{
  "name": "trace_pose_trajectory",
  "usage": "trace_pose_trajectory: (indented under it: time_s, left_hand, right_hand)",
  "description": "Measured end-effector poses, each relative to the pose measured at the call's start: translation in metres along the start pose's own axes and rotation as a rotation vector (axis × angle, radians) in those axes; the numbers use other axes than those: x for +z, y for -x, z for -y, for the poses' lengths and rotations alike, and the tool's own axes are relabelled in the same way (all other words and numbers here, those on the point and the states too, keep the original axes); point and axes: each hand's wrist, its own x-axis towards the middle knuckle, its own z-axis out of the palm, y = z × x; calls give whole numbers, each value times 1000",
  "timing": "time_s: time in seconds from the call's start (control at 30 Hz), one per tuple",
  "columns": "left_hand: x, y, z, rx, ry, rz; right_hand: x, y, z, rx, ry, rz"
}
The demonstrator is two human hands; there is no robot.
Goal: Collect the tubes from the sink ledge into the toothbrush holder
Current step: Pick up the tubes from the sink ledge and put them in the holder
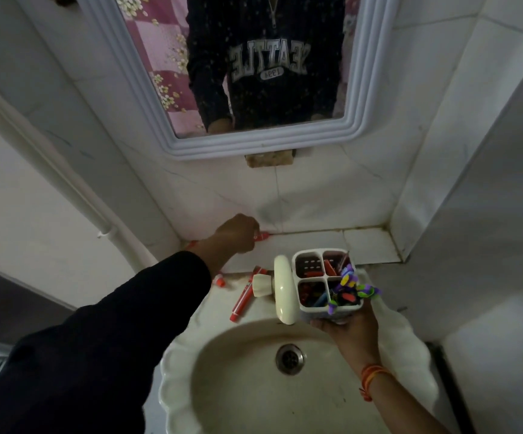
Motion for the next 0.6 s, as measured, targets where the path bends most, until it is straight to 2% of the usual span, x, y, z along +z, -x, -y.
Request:
trace_pose_trajectory:
  time_s: [0.1,0.2,0.4,0.5,0.6]
  left_hand:
    - [25,-8,20,-16,-120,27]
    - [41,-12,27,-15,-172,-41]
    - [47,-14,18,27,-280,-86]
    - [43,-14,15,45,-262,-89]
    - [28,-9,6,42,-79,-56]
  right_hand:
    - [1,0,4,9,54,8]
    - [3,-1,3,-61,49,-46]
    - [3,-5,-10,-1,47,-18]
    - [3,-4,-6,-10,71,-22]
    - [3,-4,-6,-8,70,-26]
